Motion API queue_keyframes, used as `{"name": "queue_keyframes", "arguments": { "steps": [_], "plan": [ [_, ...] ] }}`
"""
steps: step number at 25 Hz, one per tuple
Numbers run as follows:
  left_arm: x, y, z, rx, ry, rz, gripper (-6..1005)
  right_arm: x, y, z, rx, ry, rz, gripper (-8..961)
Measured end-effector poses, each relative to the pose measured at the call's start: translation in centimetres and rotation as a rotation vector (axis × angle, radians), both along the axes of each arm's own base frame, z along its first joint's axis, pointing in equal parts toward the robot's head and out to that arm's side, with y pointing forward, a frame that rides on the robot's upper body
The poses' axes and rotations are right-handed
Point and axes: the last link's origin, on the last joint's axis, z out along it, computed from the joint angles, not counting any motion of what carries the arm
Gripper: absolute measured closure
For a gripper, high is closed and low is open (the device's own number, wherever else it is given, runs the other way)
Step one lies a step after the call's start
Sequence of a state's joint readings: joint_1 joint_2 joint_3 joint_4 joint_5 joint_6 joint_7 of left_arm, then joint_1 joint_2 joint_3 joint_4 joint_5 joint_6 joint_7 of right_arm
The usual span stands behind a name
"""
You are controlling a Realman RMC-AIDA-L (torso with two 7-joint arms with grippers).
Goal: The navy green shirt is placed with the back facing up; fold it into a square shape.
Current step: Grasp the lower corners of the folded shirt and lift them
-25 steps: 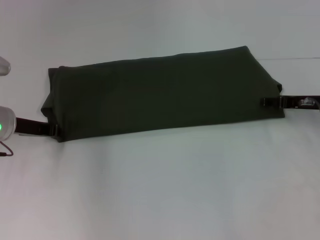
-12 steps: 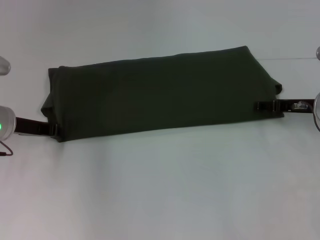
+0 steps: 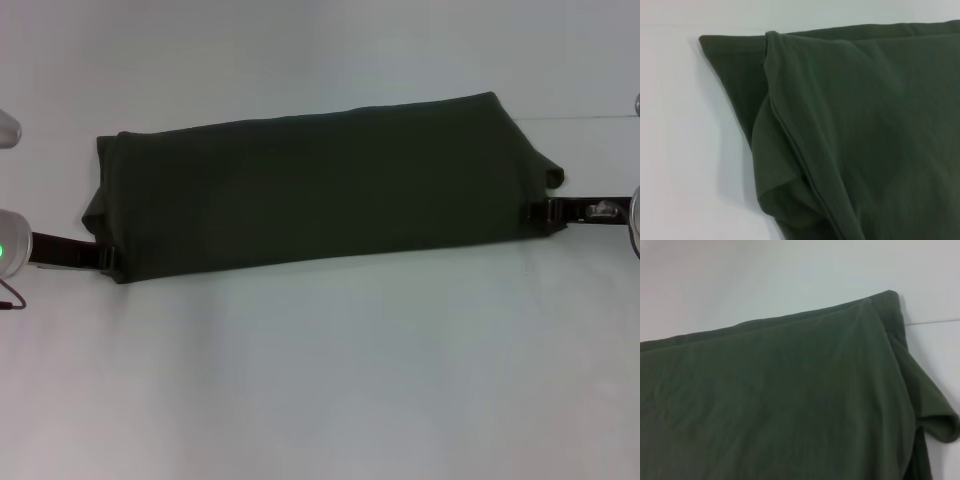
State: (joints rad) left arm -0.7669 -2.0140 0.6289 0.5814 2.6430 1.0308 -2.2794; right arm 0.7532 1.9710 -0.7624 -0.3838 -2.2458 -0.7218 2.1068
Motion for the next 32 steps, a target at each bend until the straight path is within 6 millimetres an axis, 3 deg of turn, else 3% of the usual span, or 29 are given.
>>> {"name": "queue_keyframes", "arguments": {
  "steps": [1, 4, 15, 32],
  "plan": [
    [0.0, 0.0, 0.0, 0.0, 0.0, 0.0, 992, 0.0, 0.0, 0.1, -0.001, 0.0, 0.0, 370],
    [0.0, 0.0, 0.0, 0.0, 0.001, 0.0, 992, 0.2, -0.1, 0.3, -0.004, -0.001, 0.004, 589],
    [0.0, 0.1, 0.1, 0.001, 0.003, -0.004, 991, 0.5, -0.6, 1.0, -0.025, 0.016, 0.012, 920],
    [0.4, -0.5, 1.2, -0.053, -0.02, -0.01, 989, 2.0, -3.3, 3.0, -0.091, 0.083, 0.006, 920]
  ]
}}
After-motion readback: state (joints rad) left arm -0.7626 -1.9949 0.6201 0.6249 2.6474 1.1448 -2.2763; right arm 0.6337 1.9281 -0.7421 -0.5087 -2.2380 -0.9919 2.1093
